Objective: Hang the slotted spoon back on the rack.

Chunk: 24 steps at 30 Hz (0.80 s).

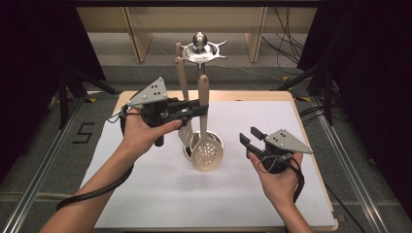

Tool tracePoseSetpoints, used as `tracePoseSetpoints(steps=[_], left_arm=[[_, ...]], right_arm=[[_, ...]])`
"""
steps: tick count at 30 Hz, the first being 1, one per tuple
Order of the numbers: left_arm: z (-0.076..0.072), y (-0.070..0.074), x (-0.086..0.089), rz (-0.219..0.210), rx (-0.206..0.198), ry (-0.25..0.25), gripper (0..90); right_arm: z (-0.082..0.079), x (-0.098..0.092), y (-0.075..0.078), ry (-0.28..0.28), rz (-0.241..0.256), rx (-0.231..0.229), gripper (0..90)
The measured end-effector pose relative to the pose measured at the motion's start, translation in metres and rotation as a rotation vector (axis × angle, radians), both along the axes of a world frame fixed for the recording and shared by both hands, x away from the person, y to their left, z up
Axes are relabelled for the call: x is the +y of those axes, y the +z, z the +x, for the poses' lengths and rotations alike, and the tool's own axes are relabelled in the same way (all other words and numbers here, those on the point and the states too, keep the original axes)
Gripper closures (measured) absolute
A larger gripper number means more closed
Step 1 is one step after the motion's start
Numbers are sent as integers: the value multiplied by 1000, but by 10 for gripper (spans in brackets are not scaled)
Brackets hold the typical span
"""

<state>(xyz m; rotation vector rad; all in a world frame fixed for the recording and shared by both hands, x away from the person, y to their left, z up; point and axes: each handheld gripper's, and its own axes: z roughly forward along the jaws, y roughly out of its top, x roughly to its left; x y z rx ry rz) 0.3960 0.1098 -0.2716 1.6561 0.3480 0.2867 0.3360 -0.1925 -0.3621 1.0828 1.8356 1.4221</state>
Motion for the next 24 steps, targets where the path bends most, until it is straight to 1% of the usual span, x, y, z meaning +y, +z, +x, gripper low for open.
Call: tracePoseSetpoints(steps=[2, 3, 4, 5, 6, 7, 8, 9, 10, 13, 14, 16, 17, 18, 20, 22, 23, 24], left_arm=[[1, 2, 2, -4, -1, -6, 753], [1, 2, 3, -5, 0, -8, 753], [1, 3, 3, -5, 0, -9, 753], [2, 3, 3, -8, 2, -12, 753], [3, 4, 3, -7, 4, -15, 753], [3, 4, 3, -7, 6, -18, 753], [4, 5, 3, -5, 6, -20, 753], [5, 5, 3, -7, 9, -21, 753], [5, 5, 3, -6, 10, -23, 753], [8, 7, 3, -10, 15, -27, 753], [9, 7, 3, -11, 16, -27, 753], [10, 8, 3, -12, 23, -26, 753], [11, 9, 3, -14, 25, -28, 753], [12, 9, 3, -16, 26, -28, 753], [14, 10, 4, -19, 30, -30, 753], [17, 10, 4, -23, 38, -30, 753], [18, 10, 4, -23, 42, -30, 753], [19, 10, 4, -22, 41, -30, 753]], right_arm=[[3, -1, 0, 18, -21, -39, 562], [2, 0, 0, 13, -17, -30, 562], [2, 1, 0, 18, -21, -33, 561], [3, 1, 0, 19, -16, -35, 561], [2, 2, 0, 20, -18, -26, 561], [4, 0, 0, 16, -41, -53, 561], [4, 0, 0, 16, -46, -61, 561], [3, 1, 0, 15, -26, -39, 561], [3, 1, 0, 21, -17, -34, 561], [3, 0, 1, 14, -16, -37, 559], [4, -2, 1, 9, -36, -61, 559], [4, -2, 0, 7, -32, -53, 558], [5, 0, -1, 19, -8, -45, 557], [4, 0, -1, 16, -14, -31, 557], [4, 0, -1, 23, -21, -28, 557], [4, 1, -1, 21, -17, -30, 556], [2, 2, -1, 13, -8, -8, 556], [2, 2, -1, 14, -7, -7, 556]])
